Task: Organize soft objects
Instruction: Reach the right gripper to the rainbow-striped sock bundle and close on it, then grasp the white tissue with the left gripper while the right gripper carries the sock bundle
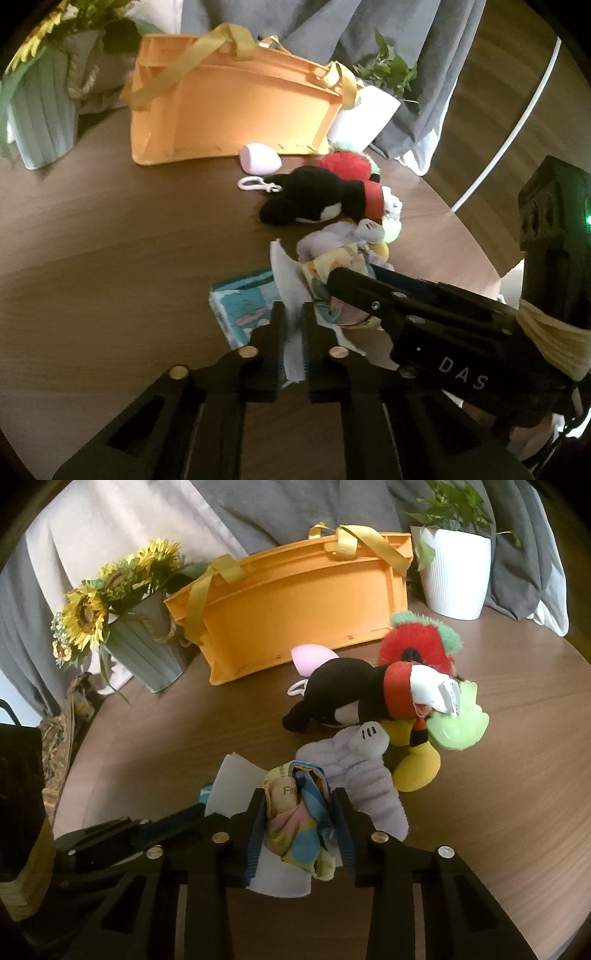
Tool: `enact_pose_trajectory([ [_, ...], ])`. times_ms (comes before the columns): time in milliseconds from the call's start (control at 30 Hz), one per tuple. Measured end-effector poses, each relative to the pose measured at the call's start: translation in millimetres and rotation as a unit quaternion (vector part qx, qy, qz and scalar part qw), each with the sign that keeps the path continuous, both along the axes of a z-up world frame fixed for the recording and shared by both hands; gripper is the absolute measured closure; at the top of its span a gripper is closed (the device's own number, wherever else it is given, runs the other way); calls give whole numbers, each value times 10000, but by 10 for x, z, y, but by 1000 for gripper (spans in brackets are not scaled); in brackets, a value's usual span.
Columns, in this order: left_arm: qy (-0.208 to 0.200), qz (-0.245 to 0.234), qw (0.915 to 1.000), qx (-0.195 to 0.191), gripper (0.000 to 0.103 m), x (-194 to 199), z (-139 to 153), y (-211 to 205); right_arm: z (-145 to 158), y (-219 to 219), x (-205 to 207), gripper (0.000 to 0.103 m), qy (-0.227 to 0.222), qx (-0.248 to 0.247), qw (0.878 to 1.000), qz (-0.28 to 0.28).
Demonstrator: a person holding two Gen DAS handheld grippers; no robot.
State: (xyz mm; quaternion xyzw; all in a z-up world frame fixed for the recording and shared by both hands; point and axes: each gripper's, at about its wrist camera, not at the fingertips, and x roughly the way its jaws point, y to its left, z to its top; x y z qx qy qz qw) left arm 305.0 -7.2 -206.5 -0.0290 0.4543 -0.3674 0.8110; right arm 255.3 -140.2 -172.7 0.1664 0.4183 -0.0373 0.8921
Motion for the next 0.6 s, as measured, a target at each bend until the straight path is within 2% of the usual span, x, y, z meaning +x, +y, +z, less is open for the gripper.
enact_pose_trajectory([
  [133, -11, 75, 10000, -12, 98, -18, 27, -2, 12, 19, -25, 74, -43, -25, 10000, -2],
  [267, -186, 162, 9997, -2, 98, -70, 134, 22, 52, 19, -77, 75, -83, 22, 9999, -78],
  [600, -625, 374, 9973, -2, 98, -175, 484, 116, 349, -6, -222, 75, -339, -91, 9988, -346],
])
